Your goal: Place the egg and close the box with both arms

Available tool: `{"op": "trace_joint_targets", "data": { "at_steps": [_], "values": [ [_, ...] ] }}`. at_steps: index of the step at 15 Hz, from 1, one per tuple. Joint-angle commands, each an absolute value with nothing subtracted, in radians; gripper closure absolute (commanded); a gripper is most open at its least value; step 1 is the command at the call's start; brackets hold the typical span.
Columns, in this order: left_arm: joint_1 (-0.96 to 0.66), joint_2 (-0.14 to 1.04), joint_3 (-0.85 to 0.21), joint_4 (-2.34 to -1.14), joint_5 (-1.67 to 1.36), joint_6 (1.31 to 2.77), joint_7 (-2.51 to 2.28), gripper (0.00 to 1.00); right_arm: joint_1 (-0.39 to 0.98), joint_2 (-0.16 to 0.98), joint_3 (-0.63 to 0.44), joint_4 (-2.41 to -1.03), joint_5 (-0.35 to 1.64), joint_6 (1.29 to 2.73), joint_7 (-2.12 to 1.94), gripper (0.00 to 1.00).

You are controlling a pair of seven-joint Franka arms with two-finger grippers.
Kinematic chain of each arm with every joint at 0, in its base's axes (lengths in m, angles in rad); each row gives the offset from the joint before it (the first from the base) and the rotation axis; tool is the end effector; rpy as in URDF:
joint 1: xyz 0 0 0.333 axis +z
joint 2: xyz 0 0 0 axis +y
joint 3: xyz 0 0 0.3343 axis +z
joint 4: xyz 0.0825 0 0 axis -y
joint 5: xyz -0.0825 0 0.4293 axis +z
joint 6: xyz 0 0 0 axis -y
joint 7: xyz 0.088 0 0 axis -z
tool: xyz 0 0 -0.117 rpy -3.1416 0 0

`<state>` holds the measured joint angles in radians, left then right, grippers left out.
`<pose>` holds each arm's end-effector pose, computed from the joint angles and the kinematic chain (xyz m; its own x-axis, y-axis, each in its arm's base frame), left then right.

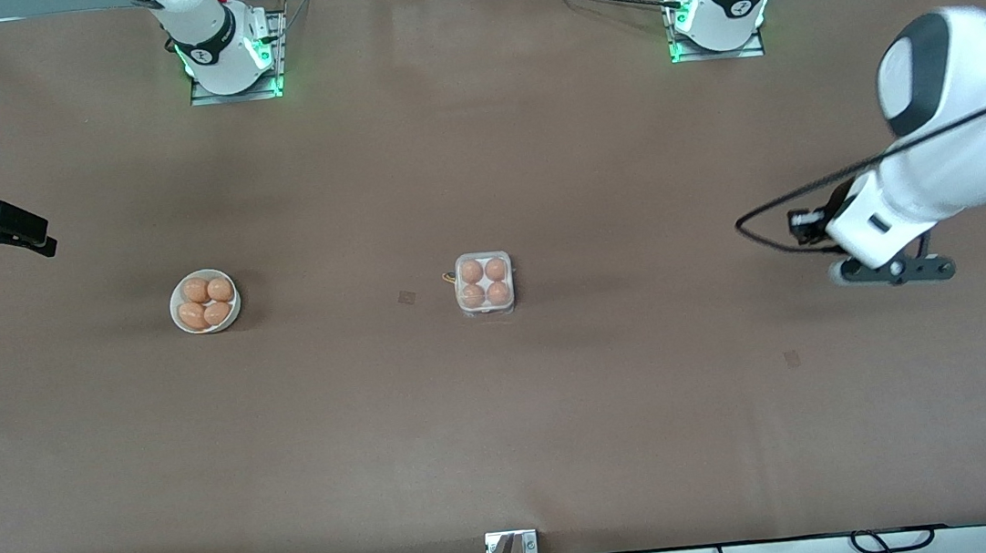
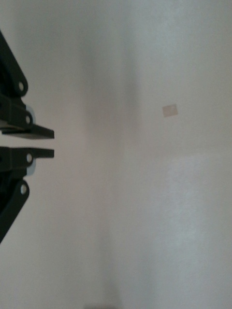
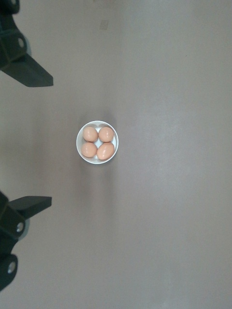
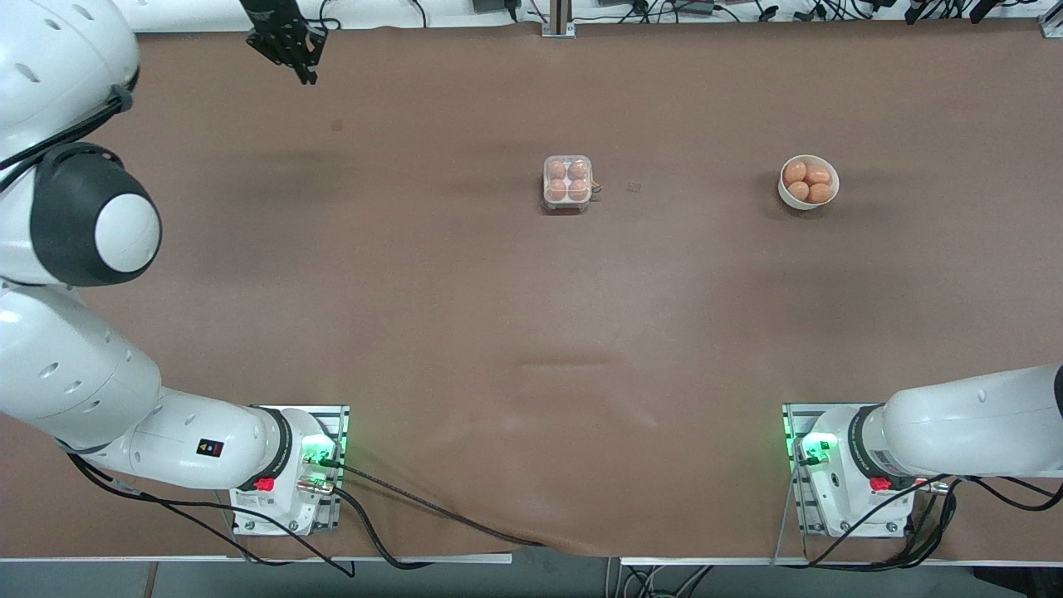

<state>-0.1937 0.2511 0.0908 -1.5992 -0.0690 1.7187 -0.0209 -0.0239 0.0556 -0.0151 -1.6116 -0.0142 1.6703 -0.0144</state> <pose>0.6654 -0.0809 0.4704 0.9888 -0.0708 -0.1312 -0.0659 -0.9970 0.0411 0.6240 -0.0257 0.5863 0.9997 -0.0232 0.0029 -0.0232 -0.9996 0.0150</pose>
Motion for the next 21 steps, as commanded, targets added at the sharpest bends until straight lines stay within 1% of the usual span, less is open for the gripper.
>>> {"op": "trace_joint_targets", "data": {
  "at_steps": [1,2,4,7,14,17,18,20,21],
  "values": [
    [-0.189,0.178,0.081,-1.625,-0.051,1.672,0.034,0.0,-0.026,0.032,-0.012,-1.626,-0.026,1.669,-0.034,0.0],
    [-0.189,0.175,0.083,-1.605,-0.048,1.658,0.063,0.0,-0.026,0.032,-0.012,-1.626,-0.026,1.667,-0.035,0.0],
    [-0.167,0.181,0.09,-1.522,-0.048,1.608,0.144,0.0,-0.026,0.032,-0.012,-1.626,-0.025,1.666,-0.035,0.0],
    [-0.161,0.212,0.091,-1.424,-0.048,1.533,0.163,0.0,-0.026,0.032,-0.012,-1.626,-0.026,1.664,-0.035,0.0],
    [-0.141,0.199,0.097,-1.41,0.003,1.526,0.16,0.0,-0.023,0.029,-0.009,-1.626,-0.026,1.663,-0.037,0.0],
    [-0.123,0.146,0.087,-1.445,0.002,1.523,0.152,0.0,-0.023,0.029,-0.009,-1.628,-0.028,1.663,-0.035,0.0],
    [-0.114,0.105,0.087,-1.498,-0.018,1.549,0.15,0.0,-0.023,0.029,-0.009,-1.628,-0.028,1.664,-0.035,0.0],
    [-0.117,-0.021,0.086,-1.686,-0.029,1.662,0.099,0.0,-0.023,0.029,-0.008,-1.628,-0.026,1.664,-0.035,0.0],
    [-0.121,-0.064,0.078,-1.745,-0.029,1.672,-0.005,0.0,-0.023,0.029,-0.008,-1.628,-0.026,1.664,-0.035,0.0]
  ]
}}
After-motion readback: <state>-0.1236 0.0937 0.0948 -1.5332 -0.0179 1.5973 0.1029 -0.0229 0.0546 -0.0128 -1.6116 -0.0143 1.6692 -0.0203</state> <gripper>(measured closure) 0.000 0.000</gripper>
